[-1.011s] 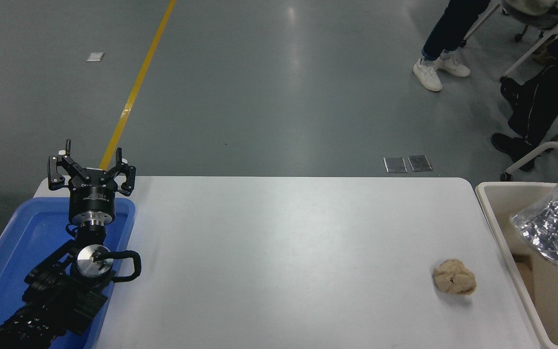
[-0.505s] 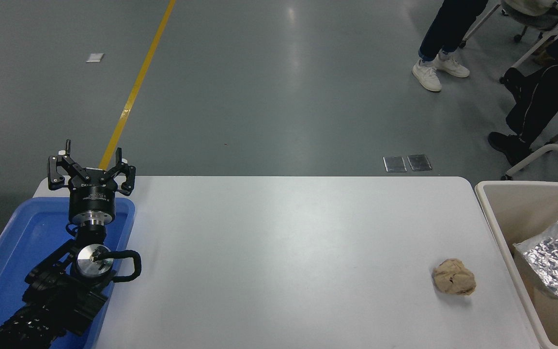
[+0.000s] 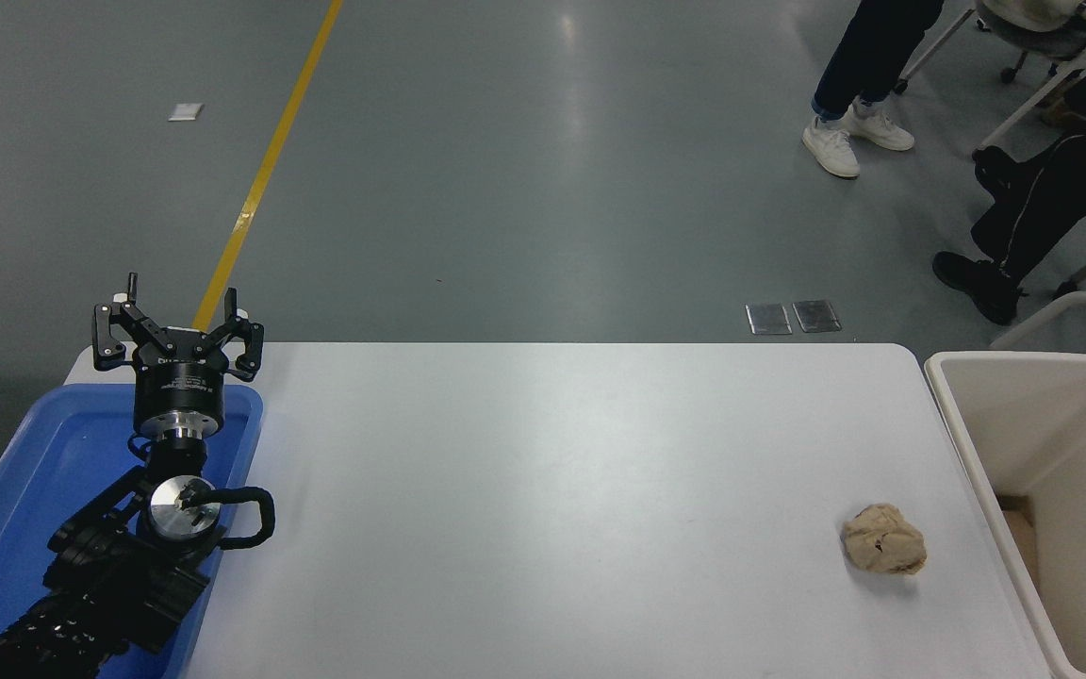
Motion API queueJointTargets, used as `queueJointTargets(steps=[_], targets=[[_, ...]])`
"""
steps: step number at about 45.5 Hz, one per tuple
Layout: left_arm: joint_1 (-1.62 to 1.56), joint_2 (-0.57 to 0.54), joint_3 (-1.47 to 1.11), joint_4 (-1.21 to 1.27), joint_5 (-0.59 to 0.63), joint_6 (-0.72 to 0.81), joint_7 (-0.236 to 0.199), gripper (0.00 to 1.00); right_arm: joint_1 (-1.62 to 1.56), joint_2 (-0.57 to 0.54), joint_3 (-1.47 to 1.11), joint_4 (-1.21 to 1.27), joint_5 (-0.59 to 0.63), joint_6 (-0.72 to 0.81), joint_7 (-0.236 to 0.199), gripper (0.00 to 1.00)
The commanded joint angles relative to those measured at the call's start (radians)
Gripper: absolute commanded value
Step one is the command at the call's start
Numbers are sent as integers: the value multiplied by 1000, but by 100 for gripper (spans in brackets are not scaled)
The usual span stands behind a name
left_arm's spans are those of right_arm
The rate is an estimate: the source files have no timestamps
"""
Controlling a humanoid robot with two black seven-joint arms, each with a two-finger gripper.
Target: Pick up foil plate and place in dustbin
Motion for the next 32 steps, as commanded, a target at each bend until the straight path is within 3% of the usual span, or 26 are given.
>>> queueJointTargets(steps=[1, 20, 32], targets=[[-2, -1, 0, -2, 2, 0, 1, 99, 270, -29, -259, 295, 13, -1, -1, 100], [-2, -1, 0, -2, 2, 0, 1, 99, 903, 17, -541, 998, 13, 9, -1, 100], [-2, 1, 0, -2, 2, 0, 1, 99, 1329, 178, -666, 1472, 13, 19, -1, 100]])
